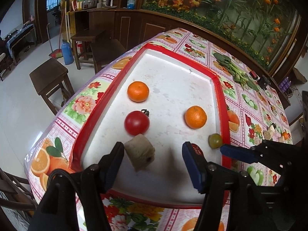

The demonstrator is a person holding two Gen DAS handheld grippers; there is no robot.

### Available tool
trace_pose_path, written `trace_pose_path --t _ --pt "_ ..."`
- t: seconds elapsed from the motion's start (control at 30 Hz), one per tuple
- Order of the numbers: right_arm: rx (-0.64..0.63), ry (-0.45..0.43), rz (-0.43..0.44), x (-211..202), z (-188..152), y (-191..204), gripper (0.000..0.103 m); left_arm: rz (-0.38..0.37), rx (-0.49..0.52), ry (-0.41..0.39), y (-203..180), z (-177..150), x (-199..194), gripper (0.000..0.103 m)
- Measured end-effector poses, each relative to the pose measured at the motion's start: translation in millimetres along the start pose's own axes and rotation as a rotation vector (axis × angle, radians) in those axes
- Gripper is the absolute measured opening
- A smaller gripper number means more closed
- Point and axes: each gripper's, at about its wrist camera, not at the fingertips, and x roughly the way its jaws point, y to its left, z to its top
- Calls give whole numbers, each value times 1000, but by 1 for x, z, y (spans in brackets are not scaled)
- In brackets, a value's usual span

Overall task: Organize fruits
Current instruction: 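Lower the beige piece and red date into the tray and open both grippers, then move both grippers back over the fruits on the tablecloth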

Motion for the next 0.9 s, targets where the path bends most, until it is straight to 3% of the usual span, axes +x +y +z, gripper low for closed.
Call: trace_pose_path --t 0.3,0.6,0.77,0.9 --pt "80 -38 7 -29 -20 -27 34 -26 32 -32 -36 2 -10 66" --pt "236 -41 -78 -59 -75 -93 38 -101 175 -4 -119 0 4 66" --pt "352 -58 -205 -88 -122 -146 69 -163 277 31 -178 -7 18 66" --pt "457 -85 -252 -114 -158 -185 69 -209 353 69 -222 -17 28 66"
